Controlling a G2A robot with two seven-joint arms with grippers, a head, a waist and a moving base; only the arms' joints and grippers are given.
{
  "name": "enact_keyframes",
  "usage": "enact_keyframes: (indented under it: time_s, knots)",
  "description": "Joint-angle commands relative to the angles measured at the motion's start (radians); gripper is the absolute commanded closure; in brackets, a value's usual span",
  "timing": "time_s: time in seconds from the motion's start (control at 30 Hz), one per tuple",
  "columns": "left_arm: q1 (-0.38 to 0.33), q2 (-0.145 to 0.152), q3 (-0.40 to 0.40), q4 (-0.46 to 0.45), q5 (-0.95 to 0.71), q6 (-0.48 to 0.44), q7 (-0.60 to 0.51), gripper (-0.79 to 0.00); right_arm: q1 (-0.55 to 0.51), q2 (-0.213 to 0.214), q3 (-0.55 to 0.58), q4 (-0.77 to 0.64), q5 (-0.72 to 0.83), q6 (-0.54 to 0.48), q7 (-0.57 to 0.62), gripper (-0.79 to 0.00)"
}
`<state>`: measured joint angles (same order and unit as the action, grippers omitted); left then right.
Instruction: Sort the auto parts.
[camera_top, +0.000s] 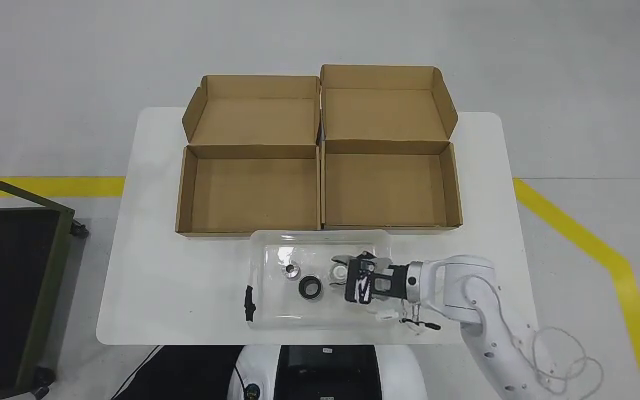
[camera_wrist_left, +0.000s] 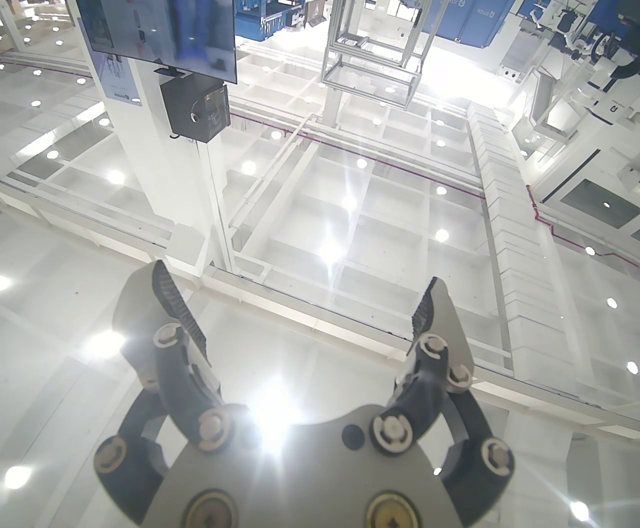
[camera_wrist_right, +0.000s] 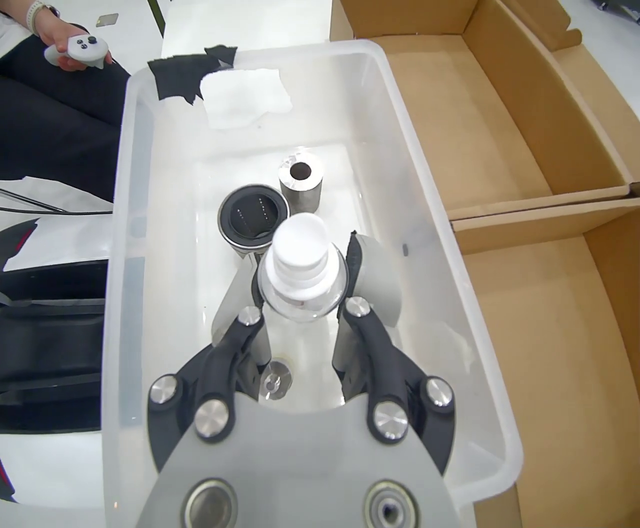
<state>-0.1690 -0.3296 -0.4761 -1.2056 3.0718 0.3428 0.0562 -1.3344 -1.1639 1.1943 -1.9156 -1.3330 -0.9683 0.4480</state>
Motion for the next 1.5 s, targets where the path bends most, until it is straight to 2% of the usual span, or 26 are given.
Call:
enact_keyframes:
  time_s: [0.0,0.27,0.5,0.73,1.2,1.47]
  knots:
    - [0.0,0.0,0.0,0.0,0.0,0.0,0.0,-0.785,-0.006,0.004,0.012,-0.034,0.002,0.0,0.0,0.0]
    - [0.0,0.0,0.0,0.0,0.0,0.0,0.0,-0.785,-0.02,0.012,0.052,-0.109,0.04,0.04,-0.111,0.0]
    - [0.0,0.0,0.0,0.0,0.0,0.0,0.0,-0.785,-0.001,0.004,0.021,-0.063,0.095,0.101,-0.303,0.0]
    - [0.0,0.0,0.0,0.0,0.0,0.0,0.0,-0.785,0.036,-0.01,-0.01,0.011,0.242,0.119,-0.539,0.0]
    - [0.0,0.0,0.0,0.0,0.0,0.0,0.0,-0.785,0.052,-0.022,0.03,-0.04,0.296,0.224,-0.76,0.0]
    - [0.0,0.0,0.0,0.0,0.0,0.0,0.0,-0.785,0.047,-0.029,0.039,-0.063,0.29,0.24,-0.871,0.0]
